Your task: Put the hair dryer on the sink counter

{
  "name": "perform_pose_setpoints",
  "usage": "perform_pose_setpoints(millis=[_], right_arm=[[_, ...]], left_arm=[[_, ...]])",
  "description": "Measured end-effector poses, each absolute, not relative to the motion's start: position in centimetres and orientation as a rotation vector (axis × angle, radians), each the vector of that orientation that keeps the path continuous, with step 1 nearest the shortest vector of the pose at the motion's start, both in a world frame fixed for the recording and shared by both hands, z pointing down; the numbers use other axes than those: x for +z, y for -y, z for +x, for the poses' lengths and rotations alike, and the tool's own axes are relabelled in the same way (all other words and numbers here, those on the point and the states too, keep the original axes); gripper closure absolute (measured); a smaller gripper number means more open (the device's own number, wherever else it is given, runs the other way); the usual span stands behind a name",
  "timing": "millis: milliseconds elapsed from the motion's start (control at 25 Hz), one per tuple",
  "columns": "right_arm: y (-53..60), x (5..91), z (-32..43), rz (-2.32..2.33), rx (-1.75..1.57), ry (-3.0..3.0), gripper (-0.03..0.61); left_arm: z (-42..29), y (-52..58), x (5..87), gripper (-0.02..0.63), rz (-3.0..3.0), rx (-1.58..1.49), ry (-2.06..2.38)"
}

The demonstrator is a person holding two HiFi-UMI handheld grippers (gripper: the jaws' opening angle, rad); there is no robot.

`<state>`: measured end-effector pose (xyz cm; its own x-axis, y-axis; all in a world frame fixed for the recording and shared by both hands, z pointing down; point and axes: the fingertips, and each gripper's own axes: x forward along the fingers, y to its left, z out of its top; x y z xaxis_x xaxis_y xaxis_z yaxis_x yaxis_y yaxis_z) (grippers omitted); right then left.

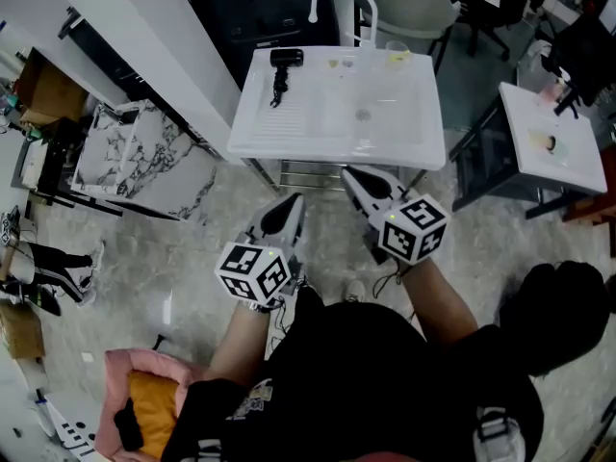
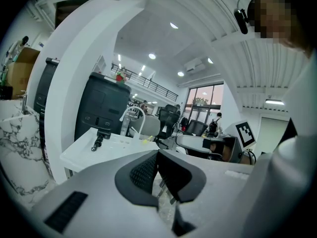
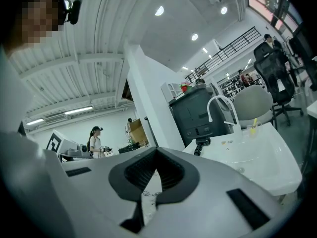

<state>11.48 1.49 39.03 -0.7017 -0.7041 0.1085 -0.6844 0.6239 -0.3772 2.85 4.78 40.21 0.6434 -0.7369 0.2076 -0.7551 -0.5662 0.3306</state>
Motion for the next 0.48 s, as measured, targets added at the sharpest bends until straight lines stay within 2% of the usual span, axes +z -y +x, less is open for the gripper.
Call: perform_pose_setpoints(millis=[480], right_arm=[[-1.5, 38.67, 11.46, -1.186, -0.613, -2.792, 0.581]], left_arm=[[2.88, -4.9, 39.89, 0.611, 2.474, 0.063, 1.186]])
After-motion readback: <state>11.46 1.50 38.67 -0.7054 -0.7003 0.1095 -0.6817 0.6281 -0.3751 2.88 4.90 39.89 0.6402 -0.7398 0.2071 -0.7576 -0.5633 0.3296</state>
